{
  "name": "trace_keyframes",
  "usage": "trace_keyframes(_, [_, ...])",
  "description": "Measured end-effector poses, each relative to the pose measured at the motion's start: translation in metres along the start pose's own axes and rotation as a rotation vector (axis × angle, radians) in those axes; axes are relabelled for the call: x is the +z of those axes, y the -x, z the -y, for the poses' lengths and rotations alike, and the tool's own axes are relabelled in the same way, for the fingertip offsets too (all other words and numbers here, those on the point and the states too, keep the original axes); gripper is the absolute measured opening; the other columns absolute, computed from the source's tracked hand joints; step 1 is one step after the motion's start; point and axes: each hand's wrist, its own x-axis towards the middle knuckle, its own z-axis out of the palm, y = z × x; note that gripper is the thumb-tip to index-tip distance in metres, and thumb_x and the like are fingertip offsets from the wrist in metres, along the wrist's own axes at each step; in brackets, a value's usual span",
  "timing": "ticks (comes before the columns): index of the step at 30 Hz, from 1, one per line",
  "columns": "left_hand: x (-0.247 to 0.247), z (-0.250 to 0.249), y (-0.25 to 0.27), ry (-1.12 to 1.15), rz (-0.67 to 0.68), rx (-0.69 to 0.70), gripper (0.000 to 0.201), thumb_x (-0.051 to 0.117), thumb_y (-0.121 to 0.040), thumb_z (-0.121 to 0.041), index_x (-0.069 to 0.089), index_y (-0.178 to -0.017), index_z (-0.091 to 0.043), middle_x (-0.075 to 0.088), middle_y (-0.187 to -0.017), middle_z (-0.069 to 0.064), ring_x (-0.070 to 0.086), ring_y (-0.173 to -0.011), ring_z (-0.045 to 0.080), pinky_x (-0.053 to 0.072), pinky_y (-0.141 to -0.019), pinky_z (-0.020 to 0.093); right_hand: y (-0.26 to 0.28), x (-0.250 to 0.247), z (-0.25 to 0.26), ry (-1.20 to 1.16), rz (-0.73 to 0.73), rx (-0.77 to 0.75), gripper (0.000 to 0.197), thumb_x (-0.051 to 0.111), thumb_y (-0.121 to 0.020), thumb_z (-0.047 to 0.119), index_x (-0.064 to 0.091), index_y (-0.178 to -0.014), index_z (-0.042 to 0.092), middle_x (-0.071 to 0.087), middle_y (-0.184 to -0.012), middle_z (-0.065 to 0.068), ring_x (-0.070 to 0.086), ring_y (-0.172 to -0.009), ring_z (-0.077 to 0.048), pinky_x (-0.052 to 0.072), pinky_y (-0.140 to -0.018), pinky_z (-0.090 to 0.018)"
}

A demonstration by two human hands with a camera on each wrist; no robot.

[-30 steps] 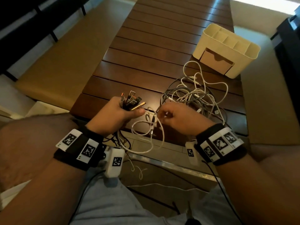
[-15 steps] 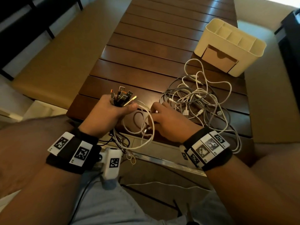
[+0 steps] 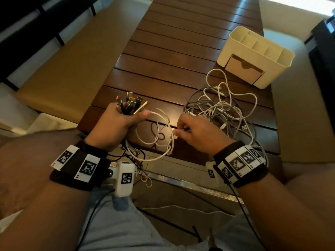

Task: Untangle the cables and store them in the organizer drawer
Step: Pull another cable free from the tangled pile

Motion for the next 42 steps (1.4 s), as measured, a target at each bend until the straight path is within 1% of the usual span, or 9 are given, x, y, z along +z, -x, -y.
trace_keyframes(8, [0.000, -0.003, 0.002, 0.041, 0.004, -0.003, 0.014, 0.072, -0.078, -0.030, 0.065, -0.071, -0.020, 0.030, -0.058, 0.003, 0.025, -0.048, 0.015, 0.024, -0.045, 0.025, 0.004, -0.003, -0.002, -0.087, -0.020, -0.033, 0.028, 0.064, -0.090, 0.046, 0.071, -0.090, 0.019, 0.066, -0.069, 0.000, 0.061, -0.060, -0.016, 0.051, -0.059, -0.026])
trace_keyframes(11, [0.000, -0.003, 0.003, 0.035, 0.010, 0.001, 0.016, 0.072, -0.078, -0.030, 0.065, -0.071, -0.019, 0.031, -0.057, 0.003, 0.026, -0.047, 0.015, 0.025, -0.044, 0.025, 0.006, -0.002, -0.006, -0.105, -0.016, -0.021, 0.026, 0.064, -0.090, 0.047, 0.071, -0.095, 0.023, 0.067, -0.073, 0.003, 0.061, -0.064, -0.009, 0.048, -0.065, -0.024])
trace_keyframes(14, [-0.001, -0.003, 0.004, 0.044, -0.006, 0.000, 0.016, 0.074, -0.076, -0.033, 0.067, -0.070, -0.020, 0.033, -0.056, 0.001, 0.027, -0.048, 0.015, 0.026, -0.046, 0.028, 0.007, -0.004, -0.008, -0.094, 0.029, -0.007, 0.017, 0.063, -0.093, 0.042, 0.066, -0.101, 0.029, 0.068, -0.085, 0.009, 0.061, -0.081, -0.003, 0.048, -0.079, -0.026])
trace_keyframes(18, [0.001, -0.003, 0.004, 0.050, -0.007, -0.004, 0.016, 0.076, -0.075, -0.036, 0.070, -0.070, -0.021, 0.032, -0.061, 0.007, 0.027, -0.054, 0.018, 0.026, -0.053, 0.032, 0.011, -0.008, 0.001, -0.090, 0.059, -0.019, 0.012, 0.057, -0.098, 0.033, 0.061, -0.108, 0.027, 0.063, -0.090, 0.010, 0.060, -0.082, -0.008, 0.053, -0.074, -0.029])
trace_keyframes(21, [0.000, -0.001, 0.004, 0.028, -0.013, -0.009, 0.036, 0.083, -0.073, -0.043, 0.070, -0.079, -0.010, 0.046, -0.075, 0.014, 0.040, -0.067, 0.026, 0.036, -0.064, 0.043, 0.011, -0.007, 0.005, -0.067, 0.058, -0.038, 0.013, 0.053, -0.100, 0.034, 0.059, -0.109, 0.027, 0.062, -0.092, 0.007, 0.061, -0.081, -0.014, 0.054, -0.071, -0.032])
trace_keyframes(24, [-0.001, -0.001, 0.004, 0.010, -0.011, -0.017, 0.051, 0.079, -0.068, -0.050, 0.066, -0.088, -0.005, 0.053, -0.091, 0.017, 0.047, -0.083, 0.032, 0.039, -0.073, 0.050, 0.010, -0.005, 0.004, -0.055, 0.056, -0.065, 0.017, 0.052, -0.101, 0.034, 0.063, -0.110, 0.025, 0.063, -0.089, 0.009, 0.060, -0.080, -0.007, 0.050, -0.072, -0.027])
trace_keyframes(33, [-0.001, -0.003, 0.005, 0.017, -0.002, -0.019, 0.047, 0.082, -0.074, -0.045, 0.064, -0.085, -0.003, 0.051, -0.086, 0.016, 0.045, -0.080, 0.031, 0.037, -0.072, 0.049, 0.008, -0.005, 0.001, -0.177, 0.043, -0.051, 0.022, 0.062, -0.093, 0.043, 0.073, -0.103, 0.027, 0.073, -0.089, 0.004, 0.068, -0.082, -0.013, 0.058, -0.080, -0.038])
trace_keyframes(38, [-0.001, -0.003, 0.005, 0.023, 0.012, -0.023, 0.059, 0.083, -0.067, -0.056, 0.065, -0.087, -0.004, 0.052, -0.089, 0.017, 0.047, -0.083, 0.032, 0.039, -0.073, 0.051, 0.010, -0.007, 0.002, -0.165, 0.036, -0.058, 0.015, 0.065, -0.093, 0.036, 0.072, -0.101, 0.026, 0.068, -0.088, 0.011, 0.062, -0.082, 0.000, 0.048, -0.072, -0.019])
trace_keyframes(42, [-0.001, -0.003, 0.004, 0.021, 0.002, -0.018, 0.027, 0.080, -0.079, -0.039, 0.071, -0.080, -0.013, 0.047, -0.081, 0.015, 0.041, -0.075, 0.030, 0.035, -0.070, 0.047, 0.011, -0.008, 0.003, -0.147, 0.042, -0.063, 0.013, 0.065, -0.093, 0.034, 0.071, -0.102, 0.026, 0.063, -0.084, 0.017, 0.057, -0.081, 0.009, 0.038, -0.067, -0.012])
